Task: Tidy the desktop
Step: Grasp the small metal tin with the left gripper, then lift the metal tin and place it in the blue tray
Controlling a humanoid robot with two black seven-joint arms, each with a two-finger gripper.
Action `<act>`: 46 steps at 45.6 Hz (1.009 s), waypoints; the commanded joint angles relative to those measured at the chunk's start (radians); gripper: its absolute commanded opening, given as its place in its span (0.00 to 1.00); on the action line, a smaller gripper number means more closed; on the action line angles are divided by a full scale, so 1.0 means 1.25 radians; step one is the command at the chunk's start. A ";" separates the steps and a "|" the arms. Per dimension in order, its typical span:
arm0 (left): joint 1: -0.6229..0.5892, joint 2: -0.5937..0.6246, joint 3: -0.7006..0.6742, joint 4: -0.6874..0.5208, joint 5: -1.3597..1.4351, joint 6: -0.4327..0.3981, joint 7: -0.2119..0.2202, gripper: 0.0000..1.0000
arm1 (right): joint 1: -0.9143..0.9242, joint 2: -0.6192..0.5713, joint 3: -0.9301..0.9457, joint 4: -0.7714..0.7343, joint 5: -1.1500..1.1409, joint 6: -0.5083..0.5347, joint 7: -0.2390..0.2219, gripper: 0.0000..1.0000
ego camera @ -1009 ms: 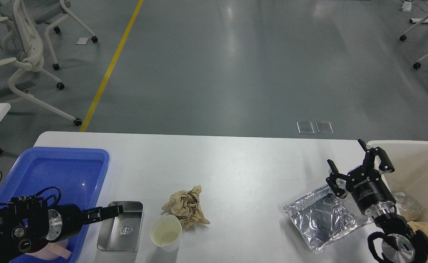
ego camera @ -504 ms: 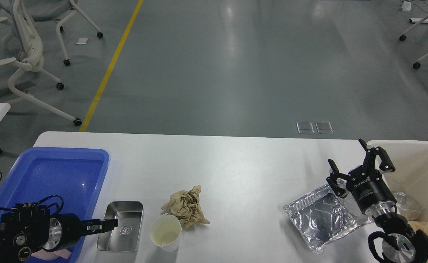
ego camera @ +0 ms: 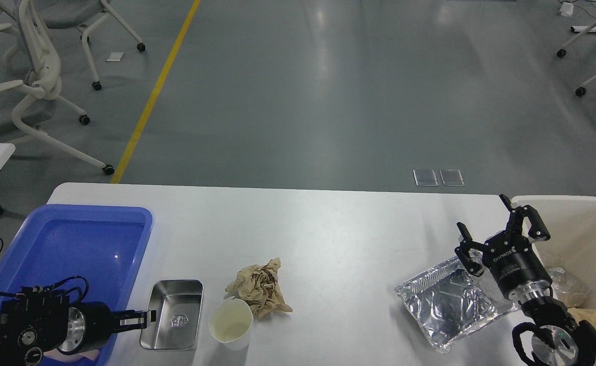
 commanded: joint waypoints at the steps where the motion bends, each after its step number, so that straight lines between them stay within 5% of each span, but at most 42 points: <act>1: 0.003 -0.002 0.002 0.001 0.001 -0.001 -0.008 0.05 | 0.000 0.000 0.000 0.000 0.000 0.000 -0.001 1.00; 19: -0.047 0.017 -0.004 -0.007 -0.005 -0.044 -0.015 0.00 | 0.000 0.000 0.002 0.000 0.000 -0.002 0.000 1.00; 30: -0.190 0.108 -0.014 -0.028 -0.016 -0.148 -0.019 0.00 | 0.007 0.004 -0.001 0.000 0.000 -0.004 -0.001 1.00; 46: -0.274 0.259 -0.015 -0.024 -0.025 -0.183 -0.025 0.01 | 0.009 0.007 -0.001 0.002 0.000 -0.005 0.000 1.00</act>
